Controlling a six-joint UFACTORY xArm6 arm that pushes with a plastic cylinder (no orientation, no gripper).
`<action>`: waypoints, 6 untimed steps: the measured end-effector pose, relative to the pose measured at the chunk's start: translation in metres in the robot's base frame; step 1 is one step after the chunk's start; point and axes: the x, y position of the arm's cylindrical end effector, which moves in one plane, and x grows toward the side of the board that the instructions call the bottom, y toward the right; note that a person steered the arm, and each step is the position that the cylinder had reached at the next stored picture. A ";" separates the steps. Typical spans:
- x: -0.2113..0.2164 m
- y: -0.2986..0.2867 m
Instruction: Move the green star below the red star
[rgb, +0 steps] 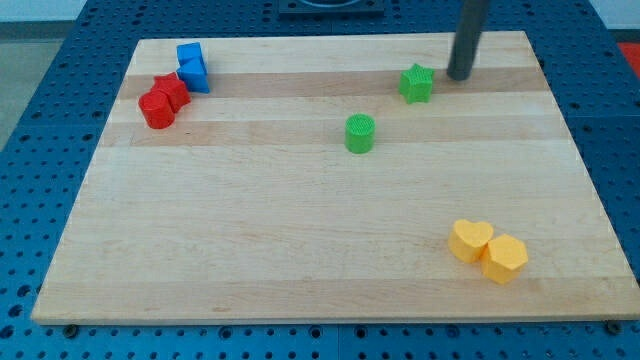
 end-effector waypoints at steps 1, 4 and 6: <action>0.015 -0.130; 0.040 -0.193; 0.062 -0.200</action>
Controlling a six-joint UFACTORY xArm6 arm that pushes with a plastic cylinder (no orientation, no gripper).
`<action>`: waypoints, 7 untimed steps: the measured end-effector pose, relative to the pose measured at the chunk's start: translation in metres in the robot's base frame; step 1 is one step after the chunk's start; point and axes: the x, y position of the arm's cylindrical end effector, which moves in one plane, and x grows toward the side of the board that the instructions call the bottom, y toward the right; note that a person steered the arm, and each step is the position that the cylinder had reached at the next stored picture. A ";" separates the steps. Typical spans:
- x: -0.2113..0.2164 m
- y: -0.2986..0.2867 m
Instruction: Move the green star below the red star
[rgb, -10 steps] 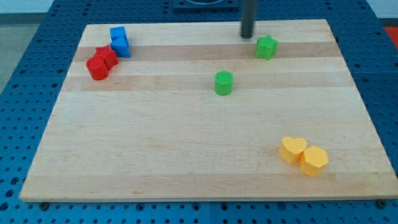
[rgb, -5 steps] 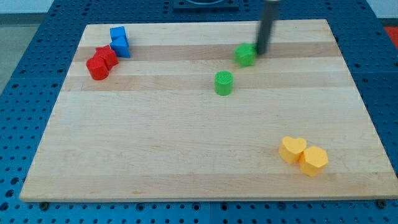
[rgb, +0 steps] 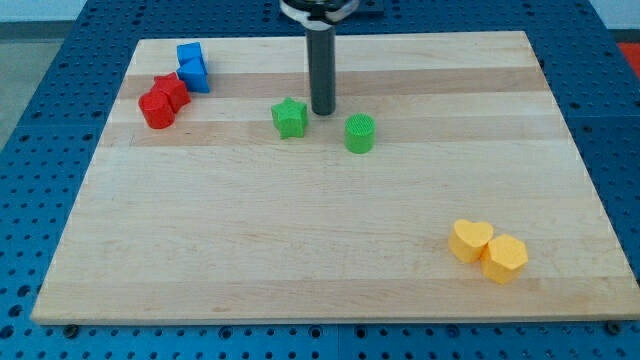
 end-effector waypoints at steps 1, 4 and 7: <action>0.003 -0.024; 0.035 -0.122; 0.084 -0.137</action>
